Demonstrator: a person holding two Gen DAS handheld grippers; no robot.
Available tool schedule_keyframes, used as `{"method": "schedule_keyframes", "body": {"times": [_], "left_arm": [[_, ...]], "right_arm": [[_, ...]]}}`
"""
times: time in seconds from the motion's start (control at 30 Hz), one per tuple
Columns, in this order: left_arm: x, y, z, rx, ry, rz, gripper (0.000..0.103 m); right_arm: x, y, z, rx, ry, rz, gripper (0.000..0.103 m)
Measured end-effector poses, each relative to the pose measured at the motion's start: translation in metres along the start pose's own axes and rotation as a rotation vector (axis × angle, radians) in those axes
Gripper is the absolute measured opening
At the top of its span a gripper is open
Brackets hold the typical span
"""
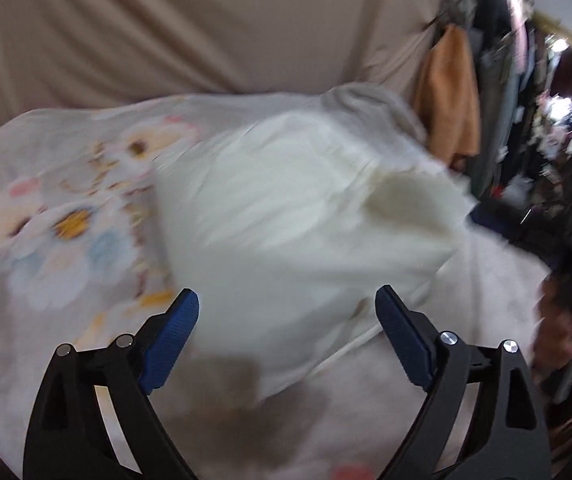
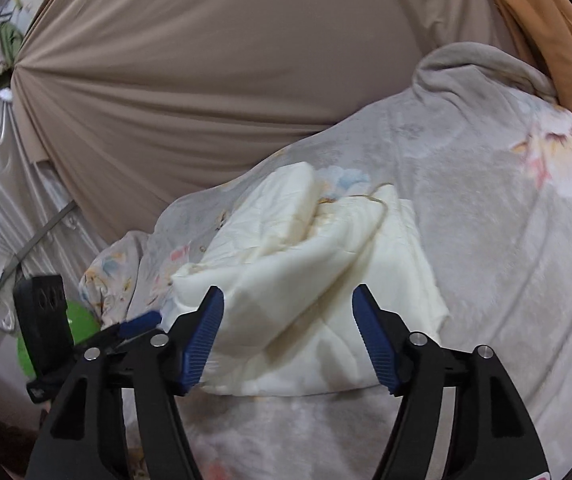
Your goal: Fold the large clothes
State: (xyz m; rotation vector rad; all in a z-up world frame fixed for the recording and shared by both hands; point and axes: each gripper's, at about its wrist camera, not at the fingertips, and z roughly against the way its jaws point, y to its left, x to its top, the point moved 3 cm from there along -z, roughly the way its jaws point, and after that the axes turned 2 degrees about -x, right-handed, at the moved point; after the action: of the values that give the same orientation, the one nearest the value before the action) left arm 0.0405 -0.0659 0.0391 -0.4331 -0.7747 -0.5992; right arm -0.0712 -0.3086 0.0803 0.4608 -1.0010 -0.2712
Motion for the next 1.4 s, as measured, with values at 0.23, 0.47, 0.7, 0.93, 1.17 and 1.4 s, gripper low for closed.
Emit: {"method": "schedule_keyframes", "body": {"times": [0.23,0.47,0.7,0.93,1.17,1.4], "left_arm": [[-0.042,0.025,-0.024,0.067,0.059,0.059,0.088],[-0.037,0.037,-0.035,0.090,0.042,0.078,0.080],[-0.035,0.036,-0.049,0.097,0.070,0.069,0.080],[-0.037,0.028,-0.041,0.045,0.133,0.033,0.074],[0.007,0.034,0.023,-0.051,0.005,0.065,0.080],[0.091,0.016,0.006,-0.018,-0.164,0.052,0.085]], "right_arm": [[-0.005,0.058,-0.049,-0.102,0.055,0.174,0.075],[0.019,0.075,-0.044,-0.004,-0.038,0.199,0.018],[-0.006,-0.038,-0.056,-0.030,0.049,-0.077,0.013],[-0.042,-0.079,-0.065,0.001,0.121,-0.169,0.031],[0.002,-0.066,0.004,0.029,-0.045,-0.171,0.045],[0.063,-0.016,-0.037,-0.017,-0.049,0.003,0.055]]}}
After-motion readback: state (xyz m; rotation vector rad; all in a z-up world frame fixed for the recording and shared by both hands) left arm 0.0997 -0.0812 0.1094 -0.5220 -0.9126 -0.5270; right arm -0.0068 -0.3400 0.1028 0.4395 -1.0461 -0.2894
